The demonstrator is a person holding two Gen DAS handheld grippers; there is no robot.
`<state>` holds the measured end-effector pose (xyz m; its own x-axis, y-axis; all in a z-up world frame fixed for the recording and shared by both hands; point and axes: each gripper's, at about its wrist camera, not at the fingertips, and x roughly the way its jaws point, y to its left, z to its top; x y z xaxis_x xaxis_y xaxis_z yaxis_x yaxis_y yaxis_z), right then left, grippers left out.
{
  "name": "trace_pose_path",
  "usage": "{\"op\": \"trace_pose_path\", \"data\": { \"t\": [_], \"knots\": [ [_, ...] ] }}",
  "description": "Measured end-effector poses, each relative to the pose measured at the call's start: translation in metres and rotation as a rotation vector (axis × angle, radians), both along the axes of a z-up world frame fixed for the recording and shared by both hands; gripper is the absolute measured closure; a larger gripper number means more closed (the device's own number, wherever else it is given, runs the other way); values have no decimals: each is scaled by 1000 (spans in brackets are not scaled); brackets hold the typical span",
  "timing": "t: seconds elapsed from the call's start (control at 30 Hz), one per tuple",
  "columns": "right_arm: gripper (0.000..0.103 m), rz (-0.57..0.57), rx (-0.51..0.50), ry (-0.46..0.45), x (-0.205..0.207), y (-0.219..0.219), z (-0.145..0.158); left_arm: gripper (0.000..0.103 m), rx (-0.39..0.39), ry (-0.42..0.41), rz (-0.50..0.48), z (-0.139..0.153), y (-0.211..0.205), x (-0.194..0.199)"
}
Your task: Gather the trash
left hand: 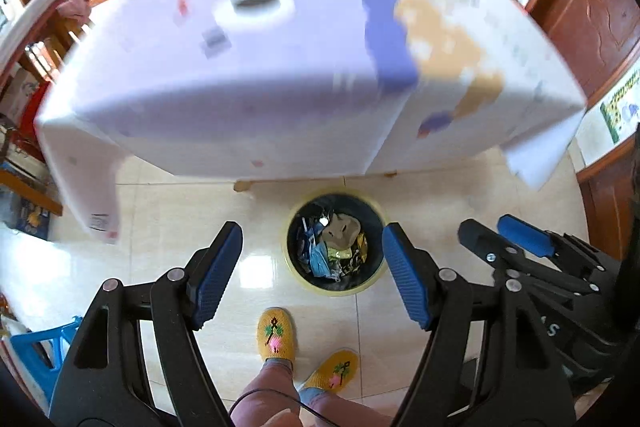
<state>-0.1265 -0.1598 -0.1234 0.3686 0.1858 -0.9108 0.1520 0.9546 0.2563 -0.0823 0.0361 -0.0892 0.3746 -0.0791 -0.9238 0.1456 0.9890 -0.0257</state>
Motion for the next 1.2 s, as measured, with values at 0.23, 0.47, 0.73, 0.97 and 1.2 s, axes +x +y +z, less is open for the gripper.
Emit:
{"op": "trace_pose_path", "data": {
  "t": [0.23,0.47,0.73,0.97,1.2],
  "knots": [
    [36,-12,-48,-118,1,0,129,33,6,-72,47,106,4,5],
    [34,-13,-91,-179,2,6,210,33,-13,-155,80,188,7,3],
    [34,-15,-123,-225,-5,18,264,33,19,-213,100,233,3,-2],
    [34,-42,-144,-242,0,16,275,33,15,-239,101,245,1,2],
    [34,-65,-165,-262,5,14,276,33,12,-242,92,246,-1,6]
  ]
}}
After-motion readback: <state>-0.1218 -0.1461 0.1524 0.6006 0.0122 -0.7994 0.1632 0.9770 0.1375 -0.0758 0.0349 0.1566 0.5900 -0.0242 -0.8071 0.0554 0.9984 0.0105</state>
